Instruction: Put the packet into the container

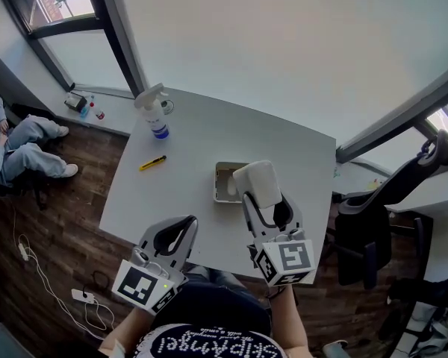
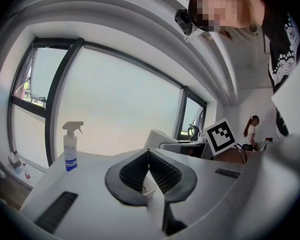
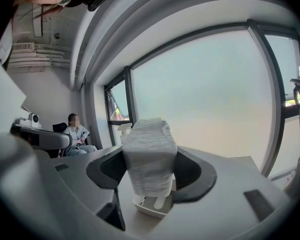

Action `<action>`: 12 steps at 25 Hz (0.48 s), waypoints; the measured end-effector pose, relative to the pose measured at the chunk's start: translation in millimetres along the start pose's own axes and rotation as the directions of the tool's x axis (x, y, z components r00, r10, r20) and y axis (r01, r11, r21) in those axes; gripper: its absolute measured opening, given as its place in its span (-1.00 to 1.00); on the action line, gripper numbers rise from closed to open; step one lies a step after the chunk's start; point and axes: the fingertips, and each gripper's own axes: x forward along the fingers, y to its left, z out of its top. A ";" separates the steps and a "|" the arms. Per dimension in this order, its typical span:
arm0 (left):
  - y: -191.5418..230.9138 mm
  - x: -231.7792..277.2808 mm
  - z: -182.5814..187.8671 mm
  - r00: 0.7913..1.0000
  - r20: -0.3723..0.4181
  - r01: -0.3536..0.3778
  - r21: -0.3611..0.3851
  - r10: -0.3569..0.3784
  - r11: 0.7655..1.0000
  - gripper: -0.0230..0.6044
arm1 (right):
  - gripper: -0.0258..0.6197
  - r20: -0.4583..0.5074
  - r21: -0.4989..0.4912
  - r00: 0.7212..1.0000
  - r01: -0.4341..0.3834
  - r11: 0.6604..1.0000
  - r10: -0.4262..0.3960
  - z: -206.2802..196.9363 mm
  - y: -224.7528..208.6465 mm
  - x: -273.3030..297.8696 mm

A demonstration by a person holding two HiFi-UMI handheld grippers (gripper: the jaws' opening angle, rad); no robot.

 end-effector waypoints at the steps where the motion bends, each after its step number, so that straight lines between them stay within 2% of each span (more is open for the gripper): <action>1: 0.3 0.2 -0.4 1.000 -0.001 0.000 -0.001 0.000 1.000 -0.90 | -0.08 -0.005 -0.003 1.000 -0.004 1.000 0.004 -1.6 0.9 5.0; 12: 5.7 2.4 -2.7 1.000 -0.010 -0.002 -0.009 0.001 1.000 -0.90 | -0.08 -0.084 -0.039 0.996 -0.003 0.999 -0.001 -36.1 -3.3 40.4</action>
